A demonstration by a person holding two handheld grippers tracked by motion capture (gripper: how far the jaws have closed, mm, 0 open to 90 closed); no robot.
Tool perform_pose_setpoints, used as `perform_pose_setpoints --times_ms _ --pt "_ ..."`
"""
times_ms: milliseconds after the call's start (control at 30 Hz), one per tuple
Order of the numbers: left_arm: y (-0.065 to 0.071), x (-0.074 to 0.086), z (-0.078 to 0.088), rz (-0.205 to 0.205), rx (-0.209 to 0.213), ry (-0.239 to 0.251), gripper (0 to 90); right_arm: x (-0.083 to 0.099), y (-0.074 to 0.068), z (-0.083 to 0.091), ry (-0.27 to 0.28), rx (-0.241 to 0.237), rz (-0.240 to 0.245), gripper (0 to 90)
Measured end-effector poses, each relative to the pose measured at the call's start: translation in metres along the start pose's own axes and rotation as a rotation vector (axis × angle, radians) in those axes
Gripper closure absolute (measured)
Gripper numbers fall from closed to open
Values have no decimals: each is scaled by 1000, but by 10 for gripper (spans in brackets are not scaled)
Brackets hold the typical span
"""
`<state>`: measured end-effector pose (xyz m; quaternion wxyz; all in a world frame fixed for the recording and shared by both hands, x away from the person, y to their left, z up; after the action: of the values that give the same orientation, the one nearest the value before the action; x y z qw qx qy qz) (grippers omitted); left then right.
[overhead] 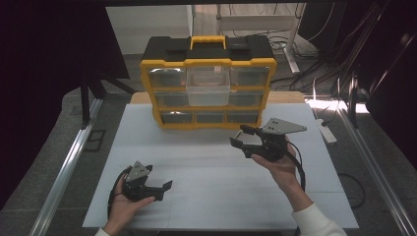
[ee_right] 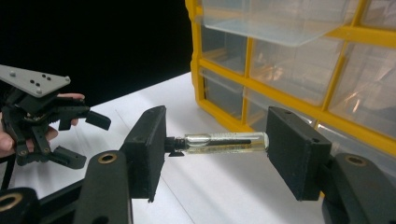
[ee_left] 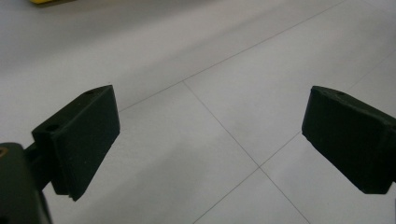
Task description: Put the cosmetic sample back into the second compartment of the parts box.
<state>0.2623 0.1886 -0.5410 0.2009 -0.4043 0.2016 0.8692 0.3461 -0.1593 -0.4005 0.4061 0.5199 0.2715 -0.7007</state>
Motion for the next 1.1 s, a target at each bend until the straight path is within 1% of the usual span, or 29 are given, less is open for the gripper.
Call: perform_pose_setpoints --times_ms 200,367,567,633,667,700,900,1100 --pt "0 0 0 -1 -1 0 45 -7 -1 5 27 6 0 404" --pt "0 -2 2 1 -4 13 45 -13 -1 8 36 9 2 405" --pt "0 0 2 8 -6 8 45 -18 -2 9 42 15 11 405" --pt "0 0 2 5 -7 8 47 -20 -2 10 54 13 7 405" --pt "0 0 2 5 -8 9 47 -21 -2 11 53 16 13 405" --pt "0 0 2 5 -9 8 47 -23 -2 10 61 15 10 404" --pt "-1 -1 1 6 -8 8 47 -27 -1 11 72 19 8 405" --pt "1 -2 2 -1 -5 19 50 -34 0 9 87 20 3 405"
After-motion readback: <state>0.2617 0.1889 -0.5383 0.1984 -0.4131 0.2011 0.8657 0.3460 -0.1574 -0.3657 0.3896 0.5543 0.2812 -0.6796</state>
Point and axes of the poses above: each handheld gripper's, and its own axes: z roughly backward along the jaws, x roughly out of its underside, y roughly to its right, the point moved 3 cm from there along -z, roughly forward along the jaws, and after that the axes turned 5 degrees about z, right-handed, at the moved point
